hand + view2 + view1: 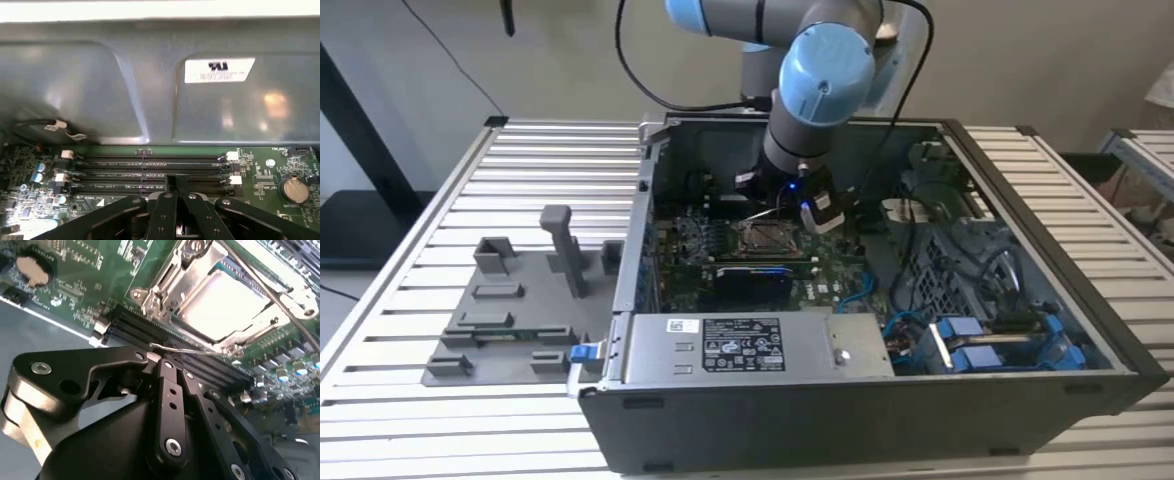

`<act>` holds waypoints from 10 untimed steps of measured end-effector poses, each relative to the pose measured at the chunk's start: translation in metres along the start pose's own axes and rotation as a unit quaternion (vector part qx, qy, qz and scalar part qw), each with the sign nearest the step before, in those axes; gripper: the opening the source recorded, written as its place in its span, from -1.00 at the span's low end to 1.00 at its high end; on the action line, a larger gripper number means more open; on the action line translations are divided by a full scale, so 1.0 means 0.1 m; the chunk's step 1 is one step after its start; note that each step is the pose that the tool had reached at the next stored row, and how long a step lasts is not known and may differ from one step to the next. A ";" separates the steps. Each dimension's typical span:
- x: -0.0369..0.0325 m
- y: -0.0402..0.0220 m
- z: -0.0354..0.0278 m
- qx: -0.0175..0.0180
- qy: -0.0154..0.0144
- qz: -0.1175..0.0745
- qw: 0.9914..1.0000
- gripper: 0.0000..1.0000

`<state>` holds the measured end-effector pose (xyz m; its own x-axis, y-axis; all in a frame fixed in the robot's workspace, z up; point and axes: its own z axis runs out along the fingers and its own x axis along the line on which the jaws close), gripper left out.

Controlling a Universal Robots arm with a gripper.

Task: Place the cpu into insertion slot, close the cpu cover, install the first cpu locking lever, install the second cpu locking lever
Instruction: 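Install the first cpu locking lever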

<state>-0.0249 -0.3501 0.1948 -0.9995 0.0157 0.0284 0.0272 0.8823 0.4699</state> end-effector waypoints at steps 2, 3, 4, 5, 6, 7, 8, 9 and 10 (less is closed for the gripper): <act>0.011 0.023 -0.044 0.000 0.000 0.000 1.000 -0.79; 0.023 0.032 -0.061 0.000 0.000 0.000 1.000 -0.79; 0.035 0.038 -0.073 0.000 0.000 0.000 1.000 -0.79; 0.049 0.043 -0.083 0.000 0.000 0.000 1.000 -0.79; 0.066 0.047 -0.091 0.000 0.000 0.000 1.000 -0.79; 0.088 0.048 -0.095 0.000 0.000 0.000 1.000 -0.79; 0.115 0.048 -0.093 0.000 -0.001 0.000 1.000 -0.79; 0.152 0.047 -0.094 0.000 -0.002 -0.001 1.000 -0.79; 0.192 0.046 -0.094 0.000 -0.003 -0.001 1.000 -0.79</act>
<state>-0.0438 -0.3501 0.2058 -0.9996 0.0157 0.0224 0.0244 0.8824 0.4698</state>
